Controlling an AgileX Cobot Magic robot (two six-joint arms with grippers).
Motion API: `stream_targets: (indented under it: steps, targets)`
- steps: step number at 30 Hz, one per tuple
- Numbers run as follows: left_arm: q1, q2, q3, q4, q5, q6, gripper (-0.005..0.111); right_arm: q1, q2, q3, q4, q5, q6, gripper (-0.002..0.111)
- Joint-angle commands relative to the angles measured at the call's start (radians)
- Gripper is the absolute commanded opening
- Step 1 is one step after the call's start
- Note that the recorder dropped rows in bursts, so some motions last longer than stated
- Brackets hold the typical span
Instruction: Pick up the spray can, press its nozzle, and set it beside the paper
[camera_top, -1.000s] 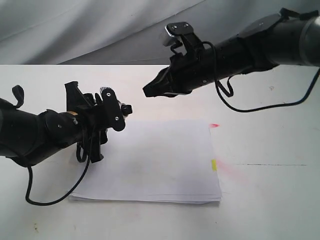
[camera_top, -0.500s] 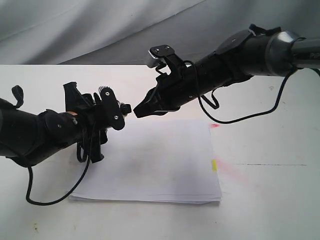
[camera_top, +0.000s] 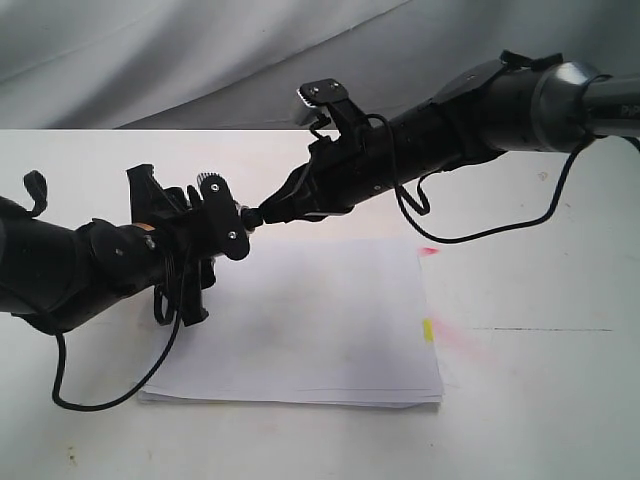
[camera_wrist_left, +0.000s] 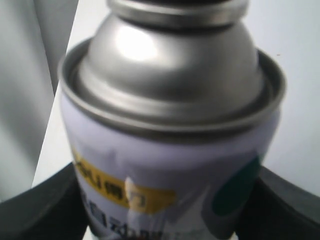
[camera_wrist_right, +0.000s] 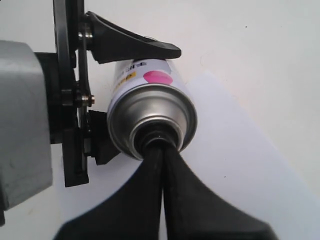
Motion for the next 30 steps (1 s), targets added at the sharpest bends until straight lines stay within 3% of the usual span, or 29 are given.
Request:
stream_targets:
  steps: [1,30]
  targets:
    - [-0.004,-0.011,-0.006,0.002,-0.021,-0.012,0.000,0.003,-0.004,-0.006,0.010,-0.014,-0.019,0.000]
    - [-0.004,-0.011,-0.006,-0.002,-0.006,-0.016,0.000,0.058,0.049,-0.006,0.117,-0.003,-0.110,0.000]
